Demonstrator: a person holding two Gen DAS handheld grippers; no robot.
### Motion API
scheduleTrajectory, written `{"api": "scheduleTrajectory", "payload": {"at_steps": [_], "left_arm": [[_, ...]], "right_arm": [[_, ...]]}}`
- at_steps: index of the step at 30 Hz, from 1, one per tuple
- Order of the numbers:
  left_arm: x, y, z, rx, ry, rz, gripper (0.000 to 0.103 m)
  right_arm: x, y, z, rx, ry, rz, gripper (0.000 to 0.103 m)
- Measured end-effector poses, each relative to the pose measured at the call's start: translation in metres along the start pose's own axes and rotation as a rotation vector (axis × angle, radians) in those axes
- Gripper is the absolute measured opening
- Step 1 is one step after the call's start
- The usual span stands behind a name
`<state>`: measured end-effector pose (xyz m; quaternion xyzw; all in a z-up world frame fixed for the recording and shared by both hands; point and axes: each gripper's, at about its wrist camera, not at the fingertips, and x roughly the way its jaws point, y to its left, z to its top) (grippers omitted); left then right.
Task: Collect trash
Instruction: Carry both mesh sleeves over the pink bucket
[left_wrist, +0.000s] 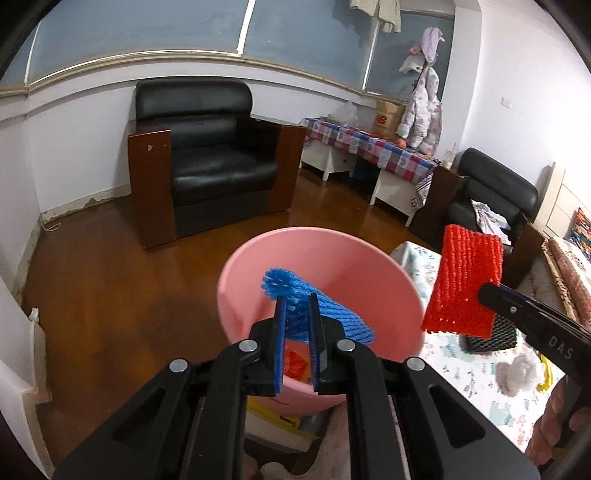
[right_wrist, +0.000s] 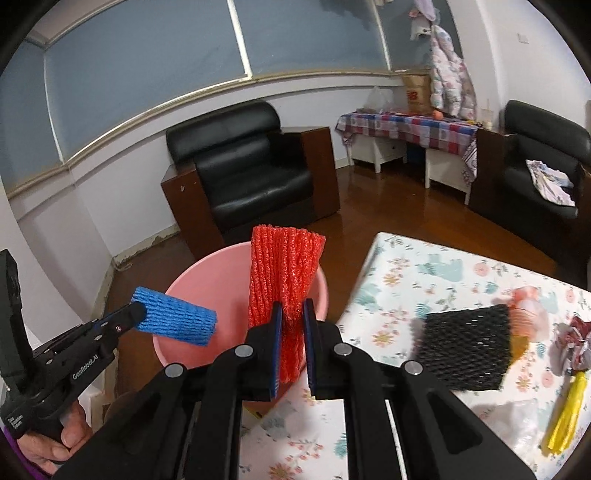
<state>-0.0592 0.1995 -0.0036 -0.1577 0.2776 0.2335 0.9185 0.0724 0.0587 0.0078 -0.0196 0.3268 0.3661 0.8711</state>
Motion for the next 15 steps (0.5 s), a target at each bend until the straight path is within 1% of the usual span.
{"api": "scheduleTrajectory", "payload": {"at_steps": [9, 15], "left_arm": [[0.003, 0.016, 0.0, -0.043, 0.008, 0.01, 0.01], [0.008, 0.02, 0.0, -0.04, 0.027, 0.015, 0.012]], "right_arm": [[0.029, 0.018, -0.002, -0.022, 0.046, 0.018, 0.01], [0.043, 0.021, -0.005, -0.016, 0.066, 0.024, 0.01]]}}
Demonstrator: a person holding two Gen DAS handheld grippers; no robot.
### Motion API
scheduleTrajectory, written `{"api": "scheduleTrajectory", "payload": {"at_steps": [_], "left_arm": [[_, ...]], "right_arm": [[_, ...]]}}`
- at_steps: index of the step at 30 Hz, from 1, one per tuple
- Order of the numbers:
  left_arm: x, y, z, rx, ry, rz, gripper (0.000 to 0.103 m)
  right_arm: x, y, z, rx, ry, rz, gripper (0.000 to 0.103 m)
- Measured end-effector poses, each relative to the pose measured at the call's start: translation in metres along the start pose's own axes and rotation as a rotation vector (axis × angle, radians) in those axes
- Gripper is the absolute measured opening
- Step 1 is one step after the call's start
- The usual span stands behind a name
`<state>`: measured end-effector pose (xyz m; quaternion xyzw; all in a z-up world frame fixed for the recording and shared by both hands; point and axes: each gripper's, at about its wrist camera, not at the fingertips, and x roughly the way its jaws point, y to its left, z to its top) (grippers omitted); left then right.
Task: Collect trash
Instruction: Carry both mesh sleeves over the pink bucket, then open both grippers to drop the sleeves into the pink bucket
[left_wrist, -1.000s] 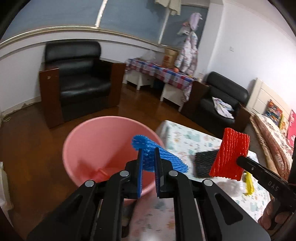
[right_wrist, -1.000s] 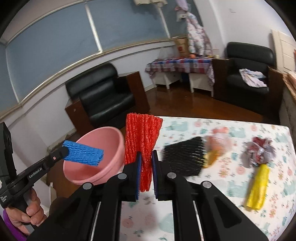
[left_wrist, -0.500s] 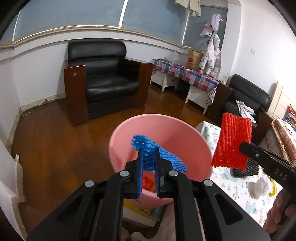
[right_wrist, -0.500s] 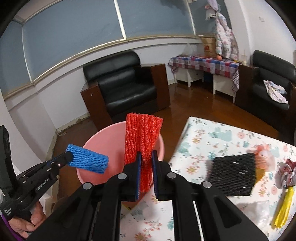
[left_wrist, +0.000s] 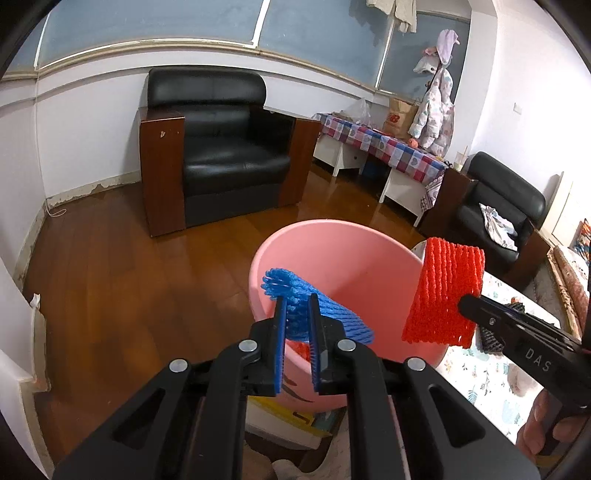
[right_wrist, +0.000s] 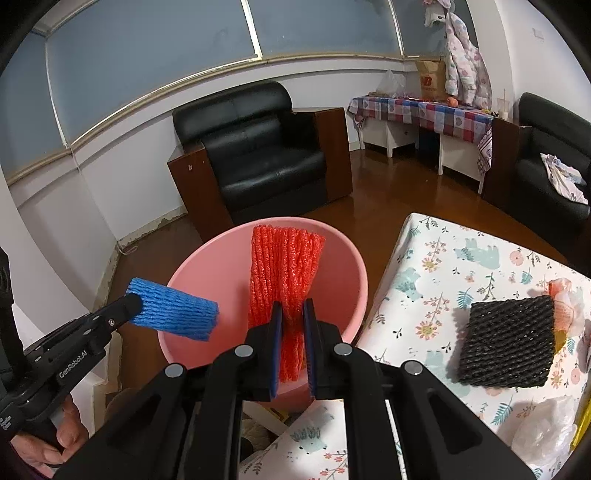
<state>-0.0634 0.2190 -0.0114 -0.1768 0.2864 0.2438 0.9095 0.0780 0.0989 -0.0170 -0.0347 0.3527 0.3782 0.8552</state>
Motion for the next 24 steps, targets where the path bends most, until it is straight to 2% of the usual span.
{"api": "scheduleTrajectory", "payload": {"at_steps": [2, 5, 10, 12, 14, 15, 24], "left_arm": [[0.001, 0.002, -0.001, -0.002, 0.008, -0.005, 0.024], [0.001, 0.004, -0.001, -0.008, 0.005, -0.014, 0.037], [-0.001, 0.008, -0.001, -0.017, 0.0, -0.024, 0.042], [-0.001, 0.008, -0.001, -0.017, 0.0, -0.026, 0.043], [-0.001, 0.008, -0.001, -0.016, -0.001, -0.024, 0.044], [-0.002, 0.007, -0.001, -0.014, -0.001, -0.024, 0.044], [-0.007, -0.004, -0.003, 0.004, -0.001, -0.04, 0.044]], "right_arm": [[0.004, -0.001, 0.0, -0.001, 0.004, 0.001, 0.01], [0.007, 0.002, 0.001, -0.005, 0.007, 0.001, 0.01], [0.009, 0.001, -0.001, -0.003, 0.012, 0.004, 0.011], [0.01, -0.001, 0.0, 0.001, 0.013, 0.012, 0.017], [0.009, -0.001, -0.001, 0.007, 0.008, 0.018, 0.033], [0.008, -0.002, -0.002, 0.01, 0.001, 0.022, 0.034], [-0.009, -0.01, -0.006, 0.025, -0.015, 0.038, 0.036]]}}
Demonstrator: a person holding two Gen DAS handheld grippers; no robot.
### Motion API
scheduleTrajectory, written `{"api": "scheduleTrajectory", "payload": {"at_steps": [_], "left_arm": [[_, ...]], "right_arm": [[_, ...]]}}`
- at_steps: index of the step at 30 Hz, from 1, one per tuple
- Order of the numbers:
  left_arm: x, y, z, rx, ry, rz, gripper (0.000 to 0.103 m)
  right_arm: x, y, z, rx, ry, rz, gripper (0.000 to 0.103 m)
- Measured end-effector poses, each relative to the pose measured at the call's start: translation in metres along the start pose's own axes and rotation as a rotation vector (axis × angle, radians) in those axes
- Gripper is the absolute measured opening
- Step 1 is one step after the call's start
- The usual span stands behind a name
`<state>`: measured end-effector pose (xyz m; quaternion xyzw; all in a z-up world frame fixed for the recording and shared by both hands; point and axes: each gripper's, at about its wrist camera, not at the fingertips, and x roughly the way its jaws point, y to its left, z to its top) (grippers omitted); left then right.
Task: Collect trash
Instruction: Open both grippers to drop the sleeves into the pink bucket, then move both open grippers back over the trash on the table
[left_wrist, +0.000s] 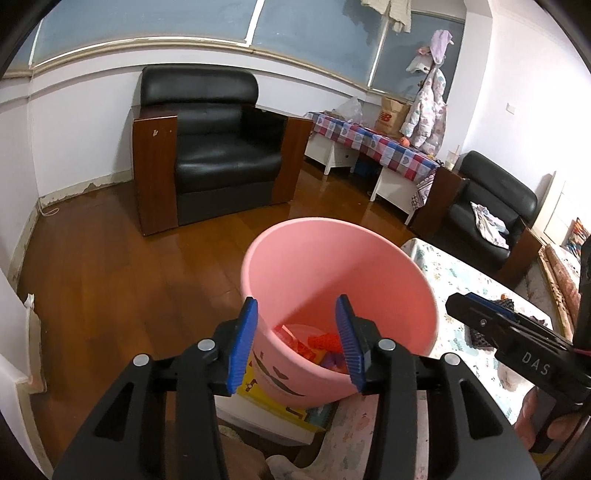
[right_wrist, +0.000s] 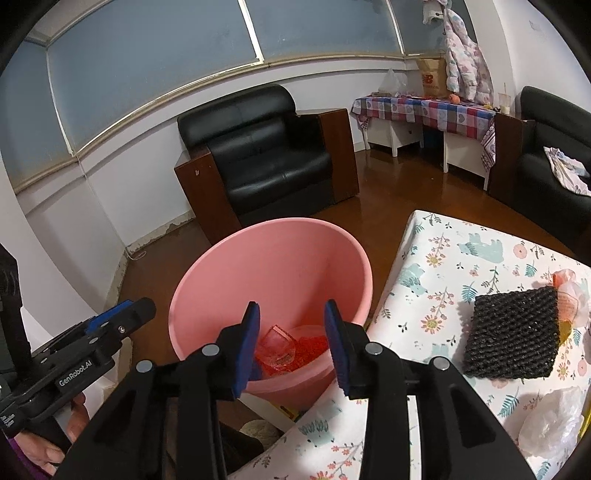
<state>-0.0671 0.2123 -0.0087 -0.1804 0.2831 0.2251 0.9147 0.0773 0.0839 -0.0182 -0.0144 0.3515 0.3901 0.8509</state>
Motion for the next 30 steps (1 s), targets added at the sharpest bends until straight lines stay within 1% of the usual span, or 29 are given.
{"api": "scheduleTrajectory", "payload": {"at_steps": [7, 12, 16, 18, 24, 26, 30], "left_arm": [[-0.006, -0.024, -0.003, 0.046, -0.006, -0.028, 0.044], [-0.011, -0.04, -0.006, 0.068, -0.009, -0.046, 0.044], [-0.012, -0.053, -0.008, 0.078, 0.002, -0.064, 0.044], [-0.013, -0.063, -0.01, 0.1, 0.011, -0.082, 0.044], [-0.019, -0.09, -0.016, 0.166, 0.015, -0.122, 0.044], [-0.02, -0.099, -0.018, 0.18, 0.022, -0.144, 0.044], [-0.024, -0.119, -0.024, 0.199, 0.043, -0.214, 0.044]], "right_arm": [[-0.022, -0.011, -0.008, 0.016, -0.006, -0.015, 0.036], [-0.04, -0.027, -0.017, 0.042, 0.001, -0.051, 0.036], [-0.058, -0.042, -0.026, 0.07, -0.004, -0.079, 0.036], [-0.069, -0.05, -0.029, 0.088, -0.008, -0.098, 0.036], [-0.109, -0.094, -0.041, 0.172, -0.038, -0.168, 0.036], [-0.124, -0.111, -0.047, 0.206, -0.055, -0.206, 0.039], [-0.153, -0.153, -0.06, 0.281, -0.087, -0.298, 0.04]]}}
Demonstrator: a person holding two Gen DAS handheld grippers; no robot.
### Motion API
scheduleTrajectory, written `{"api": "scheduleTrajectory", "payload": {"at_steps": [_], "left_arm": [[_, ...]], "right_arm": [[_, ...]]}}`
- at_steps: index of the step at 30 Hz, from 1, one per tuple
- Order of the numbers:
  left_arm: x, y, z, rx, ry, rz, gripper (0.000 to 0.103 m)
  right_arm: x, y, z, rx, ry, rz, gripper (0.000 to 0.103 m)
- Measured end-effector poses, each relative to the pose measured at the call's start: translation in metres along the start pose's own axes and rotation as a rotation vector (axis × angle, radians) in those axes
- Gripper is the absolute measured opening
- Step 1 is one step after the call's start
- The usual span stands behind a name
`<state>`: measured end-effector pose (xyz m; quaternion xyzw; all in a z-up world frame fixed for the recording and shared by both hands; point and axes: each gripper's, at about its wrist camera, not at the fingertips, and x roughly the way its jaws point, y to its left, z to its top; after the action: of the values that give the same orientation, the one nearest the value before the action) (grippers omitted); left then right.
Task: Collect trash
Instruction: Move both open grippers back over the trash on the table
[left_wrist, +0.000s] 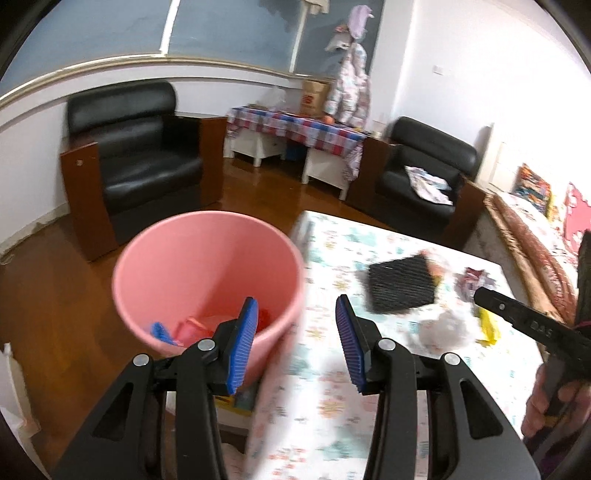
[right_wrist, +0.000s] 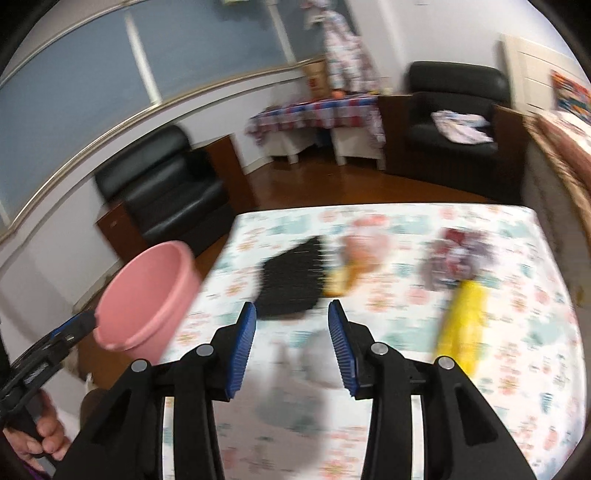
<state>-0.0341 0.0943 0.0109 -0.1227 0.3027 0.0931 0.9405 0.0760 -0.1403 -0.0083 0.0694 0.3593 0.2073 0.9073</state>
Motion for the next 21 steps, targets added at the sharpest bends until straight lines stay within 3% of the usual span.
{"api": "scheduleTrajectory", "payload": {"at_steps": [9, 21], "left_arm": [[0.015, -0.056, -0.005, 0.097, 0.043, -0.109, 0.044], [0.061, -0.125, -0.011, 0.18, 0.164, -0.248, 0.044]], "right_arm": [[0.001, -0.088, -0.009, 0.174, 0.022, -0.154, 0.041], [0.032, -0.114, -0.021, 0.226, 0.084, -0.2, 0.041]]}}
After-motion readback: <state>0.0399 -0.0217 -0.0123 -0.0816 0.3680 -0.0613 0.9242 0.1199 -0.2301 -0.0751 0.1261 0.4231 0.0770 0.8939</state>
